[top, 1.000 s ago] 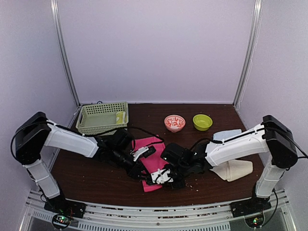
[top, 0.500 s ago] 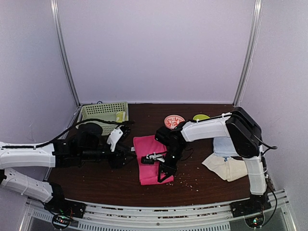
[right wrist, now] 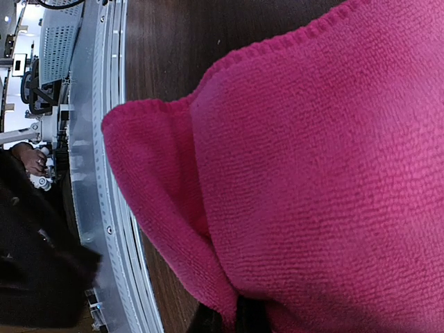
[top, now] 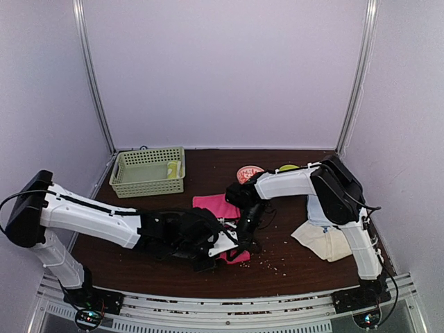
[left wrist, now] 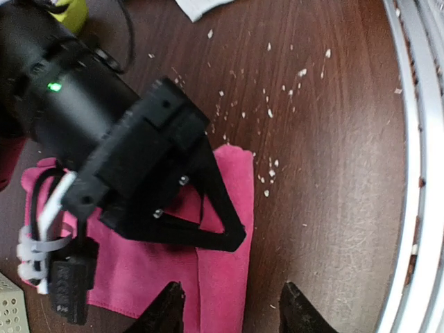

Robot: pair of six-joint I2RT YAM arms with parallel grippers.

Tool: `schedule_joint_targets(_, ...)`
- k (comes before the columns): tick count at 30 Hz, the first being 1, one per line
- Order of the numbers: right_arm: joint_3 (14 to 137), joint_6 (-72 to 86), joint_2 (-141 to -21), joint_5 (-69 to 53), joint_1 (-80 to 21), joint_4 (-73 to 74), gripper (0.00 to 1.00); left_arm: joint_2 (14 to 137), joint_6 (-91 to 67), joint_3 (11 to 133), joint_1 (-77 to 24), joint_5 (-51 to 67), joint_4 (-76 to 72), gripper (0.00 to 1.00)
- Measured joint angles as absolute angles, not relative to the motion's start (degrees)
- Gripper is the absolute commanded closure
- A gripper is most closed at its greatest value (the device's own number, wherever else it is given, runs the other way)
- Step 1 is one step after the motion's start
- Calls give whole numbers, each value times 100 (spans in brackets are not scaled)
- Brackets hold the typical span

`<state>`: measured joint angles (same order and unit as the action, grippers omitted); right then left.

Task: Roll the towels
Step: Roll the towel at the center of the board.

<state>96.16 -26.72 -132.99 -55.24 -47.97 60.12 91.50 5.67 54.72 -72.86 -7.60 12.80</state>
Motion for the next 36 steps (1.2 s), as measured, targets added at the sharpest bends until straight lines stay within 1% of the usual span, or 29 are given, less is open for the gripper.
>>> schedule_joint_targets(6,9614,-2672,-13299,-5531,-4797,6018,100,10175,891,5763,-7286,-1166,1411,60)
schedule_joint_targets(8,9612,-2672,-13299,-5533,-4794,6018,100,10388,954,5782,-7286,-1308,1404,66)
schedule_joint_targets(11,9601,-2674,-13299,-5553,-4794,6016,100,10451,1000,5828,-7286,-1413,1380,78)
schedule_joint_targets(13,9596,-2679,-13299,-5553,-4792,6014,100,10506,1017,5865,-7286,-1431,1382,82)
schedule_joint_targets(14,9594,-2676,-13299,-5555,-4792,6014,100,10523,1022,5867,-7286,-1431,1382,82)
schedule_joint_targets(16,9594,-2679,-13299,-5557,-4792,6014,100,10523,1020,5870,-7286,-1413,1380,80)
schedule_joint_targets(20,9568,-2676,-13288,-5572,-4786,5981,100,10523,980,5887,-7279,-1306,1400,66)
schedule_joint_targets(22,9561,-2676,-13286,-5572,-4788,5975,100,10521,919,5918,-7279,-1271,1435,62)
schedule_joint_targets(23,9561,-2676,-13286,-5572,-4786,5972,100,10521,886,5931,-7279,-1267,1455,63)
schedule_joint_targets(26,9542,-2674,-13279,-5579,-4786,5953,100,10521,757,5959,-7253,-1212,1466,74)
schedule_joint_targets(32,9531,-2674,-13275,-5586,-4786,5935,100,10512,543,5970,-7081,-937,1466,88)
schedule_joint_targets(35,9529,-2676,-13275,-5590,-4783,5933,100,10512,464,5970,-7057,-860,1468,99)
schedule_joint_targets(36,9526,-2676,-13273,-5590,-4783,5933,100,10512,443,5970,-7046,-823,1470,100)
